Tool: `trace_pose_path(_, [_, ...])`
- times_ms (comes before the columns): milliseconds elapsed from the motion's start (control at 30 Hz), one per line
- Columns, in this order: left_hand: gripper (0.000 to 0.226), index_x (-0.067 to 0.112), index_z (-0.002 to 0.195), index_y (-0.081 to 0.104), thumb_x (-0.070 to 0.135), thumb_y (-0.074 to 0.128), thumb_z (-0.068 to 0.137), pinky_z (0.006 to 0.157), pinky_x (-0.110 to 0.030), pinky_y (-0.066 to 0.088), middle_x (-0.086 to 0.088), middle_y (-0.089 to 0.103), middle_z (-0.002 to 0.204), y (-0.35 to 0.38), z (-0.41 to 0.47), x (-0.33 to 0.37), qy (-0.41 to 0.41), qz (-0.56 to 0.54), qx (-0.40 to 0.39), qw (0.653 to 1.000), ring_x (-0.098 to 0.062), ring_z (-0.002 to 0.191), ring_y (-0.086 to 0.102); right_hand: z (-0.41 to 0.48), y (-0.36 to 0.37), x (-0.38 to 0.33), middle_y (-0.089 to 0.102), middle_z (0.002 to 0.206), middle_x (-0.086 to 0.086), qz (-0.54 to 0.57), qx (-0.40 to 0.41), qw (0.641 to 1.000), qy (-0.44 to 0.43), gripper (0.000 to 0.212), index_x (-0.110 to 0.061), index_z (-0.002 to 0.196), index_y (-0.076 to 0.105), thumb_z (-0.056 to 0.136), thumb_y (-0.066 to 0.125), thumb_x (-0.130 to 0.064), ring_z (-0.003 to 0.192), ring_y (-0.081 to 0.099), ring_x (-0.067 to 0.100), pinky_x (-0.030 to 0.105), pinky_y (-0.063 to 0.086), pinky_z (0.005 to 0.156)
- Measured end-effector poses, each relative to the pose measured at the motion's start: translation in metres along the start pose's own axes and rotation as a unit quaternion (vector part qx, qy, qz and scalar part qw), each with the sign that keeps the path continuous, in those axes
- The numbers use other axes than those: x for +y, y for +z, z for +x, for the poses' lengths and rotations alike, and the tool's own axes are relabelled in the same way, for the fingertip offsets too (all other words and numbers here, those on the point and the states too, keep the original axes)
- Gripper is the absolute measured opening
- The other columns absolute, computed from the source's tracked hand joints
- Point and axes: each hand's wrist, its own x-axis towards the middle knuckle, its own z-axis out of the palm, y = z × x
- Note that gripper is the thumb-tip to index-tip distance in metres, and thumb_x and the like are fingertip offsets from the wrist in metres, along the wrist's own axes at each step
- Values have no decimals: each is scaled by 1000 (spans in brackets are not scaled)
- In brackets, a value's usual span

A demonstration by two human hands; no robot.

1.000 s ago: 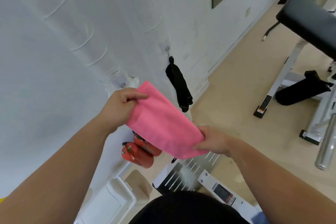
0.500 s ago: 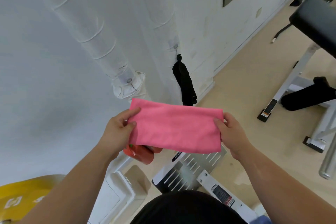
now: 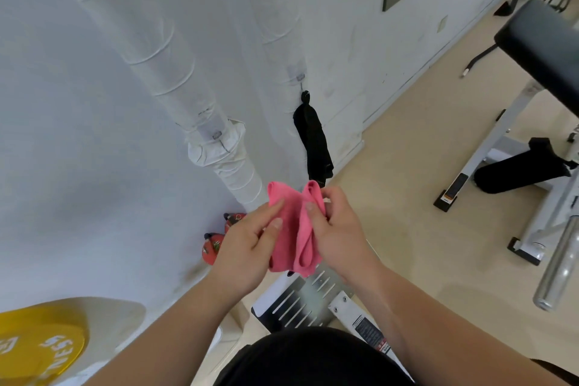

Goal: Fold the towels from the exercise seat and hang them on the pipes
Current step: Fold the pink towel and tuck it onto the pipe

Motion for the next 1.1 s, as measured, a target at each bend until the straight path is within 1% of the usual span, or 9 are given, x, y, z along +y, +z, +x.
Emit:
trace_pose_path(200, [41, 39, 139, 59, 35, 54, 99, 92, -23, 51, 18, 71, 116, 9, -2, 15, 83, 27, -10, 996, -5, 108, 65, -7, 12, -8, 72, 104, -4, 45, -57, 997, -13, 23, -29, 120, 53, 103, 51, -14, 97, 69, 6, 24, 53, 87])
trace_pose_path(367, [58, 73, 119, 52, 36, 75, 81, 87, -18, 54, 28, 69, 110, 6, -1, 14, 72, 11, 19, 997, -5, 102, 68, -12, 8, -13, 71, 102, 1, 100, -121, 987, 13, 37, -33, 129, 58, 105, 41, -11, 88, 65, 7, 23, 51, 79])
trace_pose_path(533, [66, 55, 115, 67, -4, 61, 86, 71, -19, 53, 22, 75, 90, -8, 6, -1, 30, 4, 60, 998, -1, 70, 66, -4, 3, -14, 71, 104, 4, 9, -157, 987, -27, 36, -28, 118, 66, 96, 55, -2, 96, 64, 11, 23, 52, 82])
trace_pose_path(700, [50, 32, 107, 79, 2, 57, 75, 78, -35, 57, 4, 80, 95, -39, 10, 14, -34, -101, -60, 993, -11, 82, 70, 20, -18, -23, 55, 128, -15, -138, -126, 974, -125, 60, -31, 128, 55, 77, 86, -27, 123, 48, -6, 10, 36, 102])
trace_pose_path(767, [47, 25, 107, 81, 0, 59, 73, 82, -36, 56, -4, 80, 99, -50, 11, 22, -45, -125, -108, 985, -16, 89, 71, 26, -24, -31, 61, 130, -12, -91, -230, 966, -75, 68, -28, 135, 52, 77, 87, -26, 123, 55, -2, 18, 44, 103])
trace_pose_path(867, [48, 22, 115, 76, -1, 62, 76, 92, -54, 51, -13, 77, 110, -61, 18, 20, -65, -196, -147, 967, -33, 98, 70, 28, -23, -38, 73, 116, 5, -26, -308, 950, -32, 37, -19, 121, 69, 86, 79, -24, 110, 69, 25, 41, 57, 93])
trace_pose_path(967, [61, 34, 134, 60, 39, 83, 78, 83, -76, 33, -30, 60, 133, -58, 23, -3, -125, -311, -123, 934, -49, 103, 53, 27, -15, -35, 75, 107, 15, 41, -217, 975, 35, 23, -14, 108, 74, 91, 74, -28, 104, 71, 37, 53, 57, 90])
trace_pose_path(1033, [78, 39, 134, 60, 73, 78, 66, 73, -56, 31, -27, 57, 134, -51, 19, -13, -173, -350, -101, 915, -38, 102, 43, 26, -13, -32, 77, 103, 12, 88, -154, 980, 92, 21, -14, 109, 73, 93, 72, -27, 99, 73, 35, 50, 61, 86])
trace_pose_path(1100, [86, 34, 136, 58, 71, 82, 62, 64, -45, 39, -14, 60, 124, -41, 12, -15, -177, -376, -108, 903, -36, 91, 49, 28, -15, -31, 78, 100, 9, 108, -110, 979, 130, 22, -14, 110, 71, 94, 70, -28, 93, 74, 30, 42, 62, 77])
